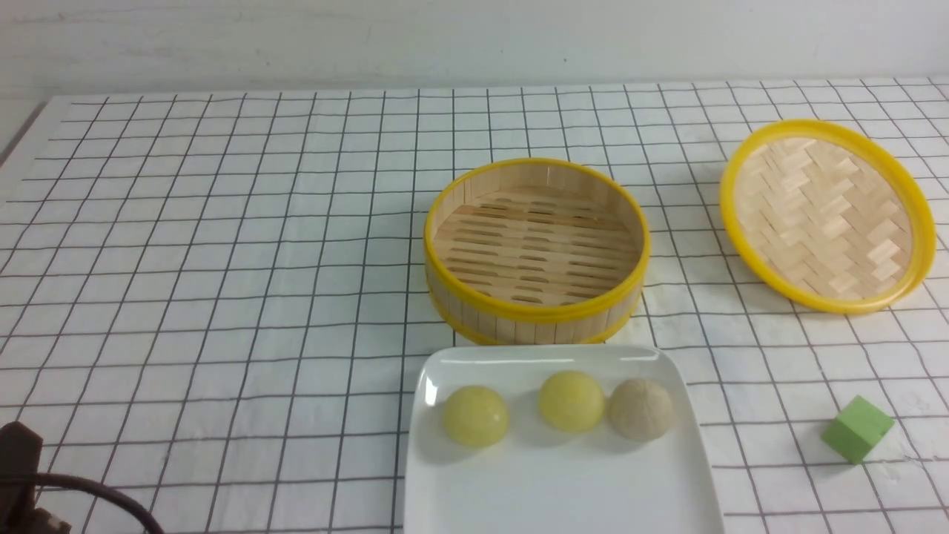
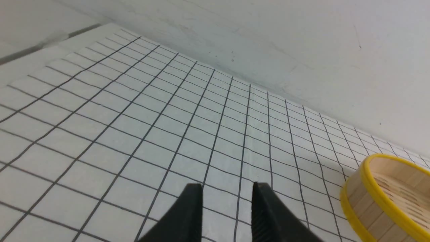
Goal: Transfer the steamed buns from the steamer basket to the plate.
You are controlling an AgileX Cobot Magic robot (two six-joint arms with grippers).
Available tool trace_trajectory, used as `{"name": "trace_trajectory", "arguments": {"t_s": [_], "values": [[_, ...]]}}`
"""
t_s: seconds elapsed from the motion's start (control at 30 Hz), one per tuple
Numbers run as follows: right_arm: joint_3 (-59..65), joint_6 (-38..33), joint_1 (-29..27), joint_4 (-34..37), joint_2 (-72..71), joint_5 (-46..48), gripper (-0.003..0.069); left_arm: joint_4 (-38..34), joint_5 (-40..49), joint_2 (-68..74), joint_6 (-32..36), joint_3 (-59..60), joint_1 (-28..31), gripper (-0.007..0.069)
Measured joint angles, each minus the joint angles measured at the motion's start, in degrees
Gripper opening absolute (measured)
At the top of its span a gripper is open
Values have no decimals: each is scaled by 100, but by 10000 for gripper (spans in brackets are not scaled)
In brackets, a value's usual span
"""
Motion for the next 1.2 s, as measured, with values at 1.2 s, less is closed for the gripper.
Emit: {"name": "trace_trajectory", "arguments": {"t_s": [1.2], "values": [[0, -5, 0, 0, 0, 0, 240, -8773, 1604, -784, 10384, 6, 0, 241]]}}
